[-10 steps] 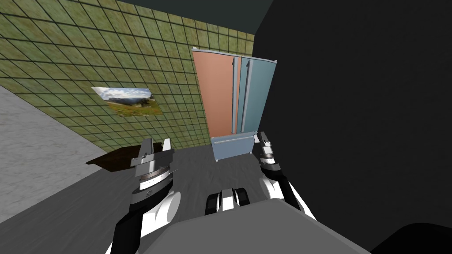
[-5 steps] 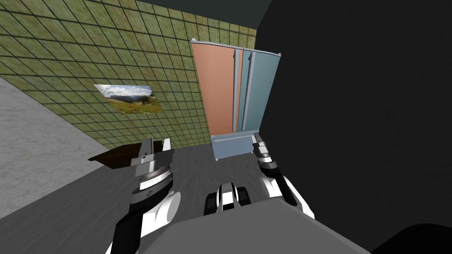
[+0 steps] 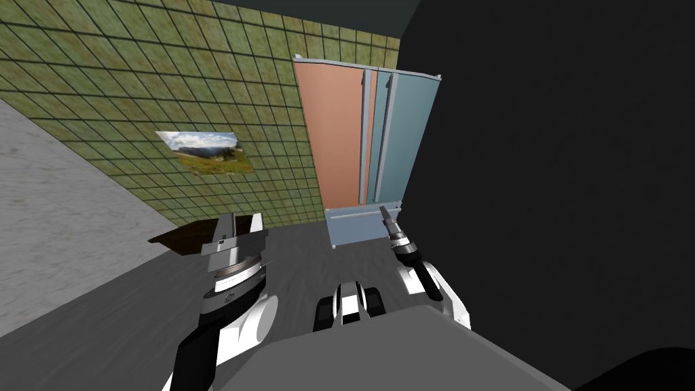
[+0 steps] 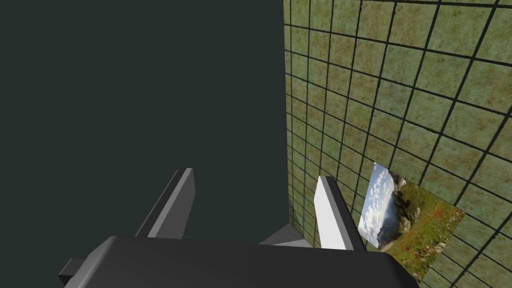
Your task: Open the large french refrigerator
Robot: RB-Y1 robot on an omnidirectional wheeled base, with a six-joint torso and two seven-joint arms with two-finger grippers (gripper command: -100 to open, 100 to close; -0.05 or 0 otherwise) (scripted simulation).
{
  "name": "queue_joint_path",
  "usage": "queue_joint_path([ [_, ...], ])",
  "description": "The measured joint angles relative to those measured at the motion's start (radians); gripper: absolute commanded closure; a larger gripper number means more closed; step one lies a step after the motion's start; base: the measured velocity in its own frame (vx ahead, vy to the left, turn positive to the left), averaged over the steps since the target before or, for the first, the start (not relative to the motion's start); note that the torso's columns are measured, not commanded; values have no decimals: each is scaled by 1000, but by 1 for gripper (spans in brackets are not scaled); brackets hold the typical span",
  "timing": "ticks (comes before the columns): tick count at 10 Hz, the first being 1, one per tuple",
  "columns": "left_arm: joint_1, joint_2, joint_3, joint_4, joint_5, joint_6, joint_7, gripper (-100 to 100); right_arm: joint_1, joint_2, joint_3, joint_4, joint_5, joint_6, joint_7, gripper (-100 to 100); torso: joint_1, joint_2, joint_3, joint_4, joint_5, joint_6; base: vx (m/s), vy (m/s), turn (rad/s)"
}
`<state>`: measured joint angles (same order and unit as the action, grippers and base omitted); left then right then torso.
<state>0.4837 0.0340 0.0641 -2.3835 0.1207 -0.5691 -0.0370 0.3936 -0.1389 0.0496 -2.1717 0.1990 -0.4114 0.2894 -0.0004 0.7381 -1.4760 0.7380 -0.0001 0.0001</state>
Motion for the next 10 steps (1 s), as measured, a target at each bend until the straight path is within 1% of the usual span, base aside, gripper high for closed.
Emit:
queue_joint_path([
  [1,0,0,0,0,0,0,0,0,-14,-8,-7,18,28,14,20,-100,0,0,0,0,0,0,50,-54,82],
  [2,0,0,0,0,0,0,0,0,-37,-13,-12,42,58,30,44,-100,0,0,0,0,0,0,39,-29,34],
  [4,0,0,0,0,0,0,0,0,-51,-15,-13,62,105,45,76,-100,2,1,0,0,1,0,39,-24,66],
  [5,0,0,0,0,0,0,0,0,-69,-17,-18,91,134,52,99,-100,1,0,0,0,0,0,37,-28,35],
  [7,0,0,0,0,0,0,0,0,-95,-22,-23,111,181,77,129,-100,0,0,0,0,0,0,44,-37,67],
  [8,0,0,0,0,0,0,0,0,-112,-20,-22,129,213,94,156,-100,0,-1,0,0,0,0,35,-36,35],
  [9,0,0,0,0,0,0,0,0,-119,-21,-23,139,233,103,172,-100,0,0,0,0,0,0,34,-35,43],
  [10,0,0,0,0,0,0,0,0,-136,-24,-28,156,261,115,188,-100,1,0,0,0,0,0,42,-41,93],
])
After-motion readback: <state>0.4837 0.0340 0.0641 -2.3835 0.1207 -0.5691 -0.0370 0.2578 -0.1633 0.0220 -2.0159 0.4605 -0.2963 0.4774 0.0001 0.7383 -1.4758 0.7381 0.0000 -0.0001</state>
